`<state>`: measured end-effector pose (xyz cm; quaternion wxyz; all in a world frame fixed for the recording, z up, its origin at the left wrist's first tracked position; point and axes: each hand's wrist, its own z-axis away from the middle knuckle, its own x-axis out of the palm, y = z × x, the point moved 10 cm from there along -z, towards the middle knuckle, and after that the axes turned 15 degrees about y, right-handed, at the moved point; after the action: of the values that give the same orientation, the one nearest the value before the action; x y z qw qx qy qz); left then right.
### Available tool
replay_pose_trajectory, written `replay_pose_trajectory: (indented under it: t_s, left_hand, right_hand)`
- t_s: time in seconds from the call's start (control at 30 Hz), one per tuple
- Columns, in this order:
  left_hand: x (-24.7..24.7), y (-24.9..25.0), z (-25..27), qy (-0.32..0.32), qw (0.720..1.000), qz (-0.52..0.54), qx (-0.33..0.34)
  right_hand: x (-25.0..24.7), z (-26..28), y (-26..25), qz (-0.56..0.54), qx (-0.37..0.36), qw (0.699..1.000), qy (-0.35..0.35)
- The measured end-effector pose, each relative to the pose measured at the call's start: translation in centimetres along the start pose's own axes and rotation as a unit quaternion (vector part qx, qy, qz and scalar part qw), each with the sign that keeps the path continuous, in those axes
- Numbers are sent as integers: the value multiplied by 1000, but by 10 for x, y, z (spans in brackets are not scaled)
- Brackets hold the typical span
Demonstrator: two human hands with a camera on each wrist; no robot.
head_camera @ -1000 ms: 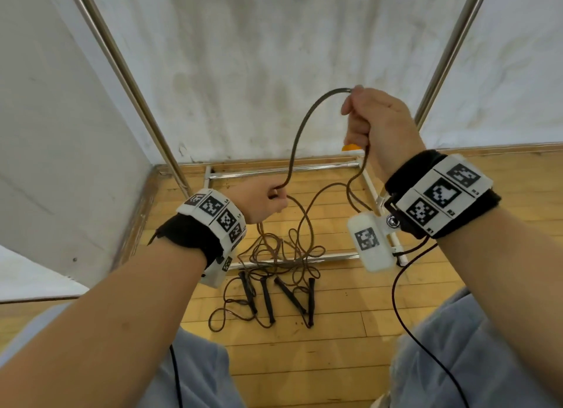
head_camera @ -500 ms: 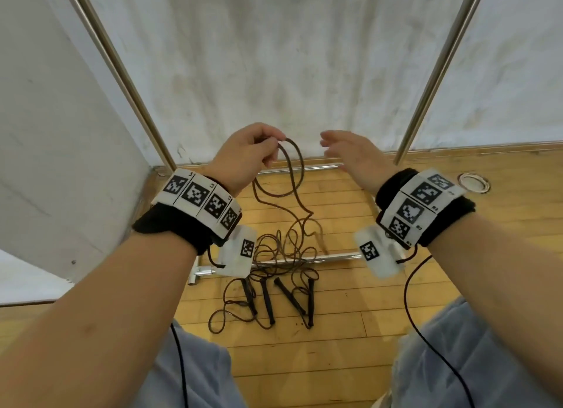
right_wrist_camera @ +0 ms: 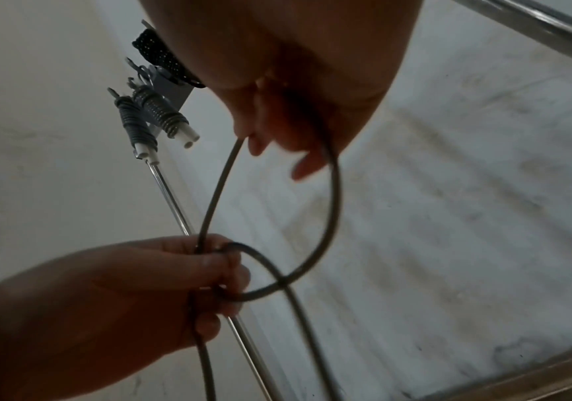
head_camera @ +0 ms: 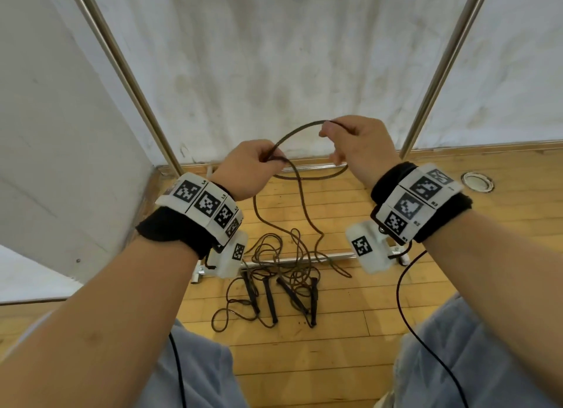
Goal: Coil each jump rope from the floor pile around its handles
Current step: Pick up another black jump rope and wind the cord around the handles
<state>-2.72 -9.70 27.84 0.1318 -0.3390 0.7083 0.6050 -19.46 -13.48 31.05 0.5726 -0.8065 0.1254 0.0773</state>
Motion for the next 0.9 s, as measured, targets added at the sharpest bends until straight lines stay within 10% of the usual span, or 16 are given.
replay_pose_trajectory:
  t_s: [0.57,0.9]
  left_hand:
    - [59,-17,23,-157,966,149,-144]
    - [44,-10,11,-55,961,232,-141]
  right_hand:
    - [-30,-21,-13,-164,59,973,153]
    - [-28,-26,18,-183,145,961,151]
